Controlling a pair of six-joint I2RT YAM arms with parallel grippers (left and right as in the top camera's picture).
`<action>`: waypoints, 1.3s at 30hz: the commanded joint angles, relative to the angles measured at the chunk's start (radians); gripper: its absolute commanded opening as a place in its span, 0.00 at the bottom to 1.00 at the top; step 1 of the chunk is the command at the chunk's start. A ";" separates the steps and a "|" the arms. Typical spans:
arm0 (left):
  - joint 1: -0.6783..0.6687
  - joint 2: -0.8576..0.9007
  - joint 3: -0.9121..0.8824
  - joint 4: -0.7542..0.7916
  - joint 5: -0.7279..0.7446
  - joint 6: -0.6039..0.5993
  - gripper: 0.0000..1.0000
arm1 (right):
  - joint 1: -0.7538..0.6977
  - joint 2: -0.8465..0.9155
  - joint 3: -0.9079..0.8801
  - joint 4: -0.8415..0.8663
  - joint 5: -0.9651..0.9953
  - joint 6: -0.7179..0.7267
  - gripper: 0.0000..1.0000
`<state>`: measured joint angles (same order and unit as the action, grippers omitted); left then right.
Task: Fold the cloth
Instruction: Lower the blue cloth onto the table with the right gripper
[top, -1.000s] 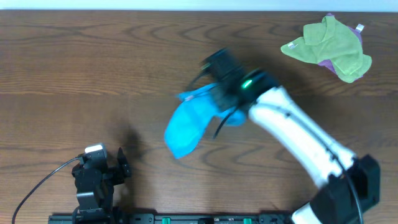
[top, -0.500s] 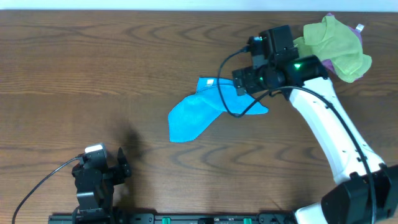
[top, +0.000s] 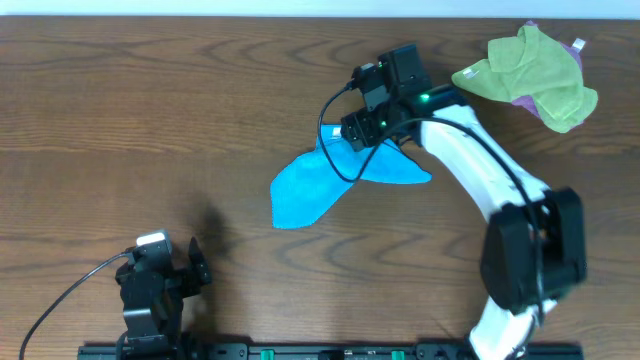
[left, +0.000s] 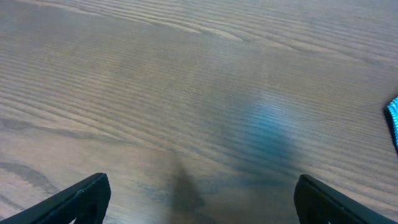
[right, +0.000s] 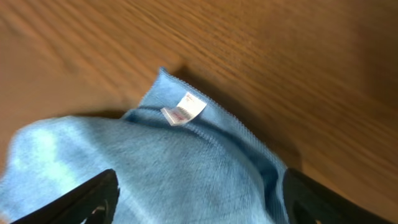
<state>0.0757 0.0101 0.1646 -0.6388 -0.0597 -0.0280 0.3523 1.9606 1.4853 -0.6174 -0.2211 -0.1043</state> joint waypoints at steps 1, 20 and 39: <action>0.002 -0.006 -0.009 -0.001 -0.009 0.006 0.95 | 0.004 0.047 0.002 0.029 0.001 -0.028 0.80; 0.002 -0.006 -0.009 -0.001 -0.009 0.006 0.95 | -0.032 0.169 0.002 0.071 0.063 -0.032 0.61; 0.002 -0.006 -0.009 -0.001 -0.009 0.006 0.95 | -0.051 0.162 0.004 -0.005 0.064 -0.032 0.01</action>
<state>0.0757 0.0101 0.1646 -0.6388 -0.0597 -0.0280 0.3054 2.1204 1.4853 -0.6106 -0.1596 -0.1356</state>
